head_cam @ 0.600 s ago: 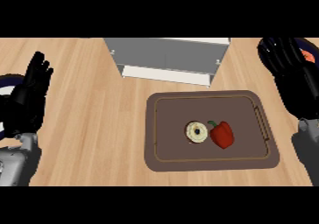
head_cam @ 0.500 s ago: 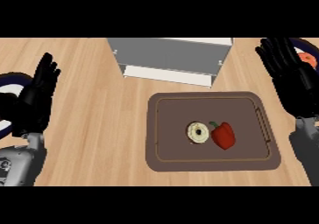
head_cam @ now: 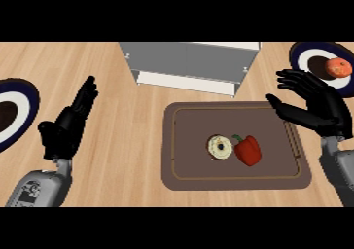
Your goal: Pick the cupcake from the tray and place it in the tiered shelf
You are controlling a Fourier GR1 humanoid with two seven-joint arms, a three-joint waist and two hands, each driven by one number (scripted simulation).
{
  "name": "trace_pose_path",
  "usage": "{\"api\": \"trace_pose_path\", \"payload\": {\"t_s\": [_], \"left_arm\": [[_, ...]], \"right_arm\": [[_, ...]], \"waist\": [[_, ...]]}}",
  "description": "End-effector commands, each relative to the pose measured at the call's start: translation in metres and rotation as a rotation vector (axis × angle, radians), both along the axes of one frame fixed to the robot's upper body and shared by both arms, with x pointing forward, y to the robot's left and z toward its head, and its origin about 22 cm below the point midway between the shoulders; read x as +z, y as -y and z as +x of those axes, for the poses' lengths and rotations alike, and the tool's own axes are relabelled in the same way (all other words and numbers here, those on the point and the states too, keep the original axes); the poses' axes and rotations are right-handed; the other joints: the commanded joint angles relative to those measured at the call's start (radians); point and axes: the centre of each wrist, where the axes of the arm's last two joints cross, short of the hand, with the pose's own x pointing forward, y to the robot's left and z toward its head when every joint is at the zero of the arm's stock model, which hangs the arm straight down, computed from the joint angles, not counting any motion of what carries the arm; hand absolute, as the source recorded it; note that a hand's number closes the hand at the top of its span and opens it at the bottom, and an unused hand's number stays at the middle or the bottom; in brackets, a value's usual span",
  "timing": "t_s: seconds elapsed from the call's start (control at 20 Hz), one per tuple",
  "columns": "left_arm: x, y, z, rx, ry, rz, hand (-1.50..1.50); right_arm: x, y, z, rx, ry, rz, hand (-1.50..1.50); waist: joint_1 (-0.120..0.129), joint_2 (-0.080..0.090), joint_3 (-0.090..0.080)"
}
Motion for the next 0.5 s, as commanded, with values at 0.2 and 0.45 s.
{"api": "trace_pose_path", "payload": {"t_s": [0.2,0.45], "left_arm": [[-0.029,0.014,-0.007,-0.062,-0.043,-0.004,0.0],[-0.035,0.015,-0.004,-0.084,-0.047,0.0,0.0]], "right_arm": [[-0.101,-0.013,-0.035,-0.332,0.169,-0.011,-1.5],[-0.09,0.009,-0.031,-0.042,0.151,0.032,-1.5]], "waist": [[0.016,-0.015,0.003],[0.018,-0.018,0.002]]}}
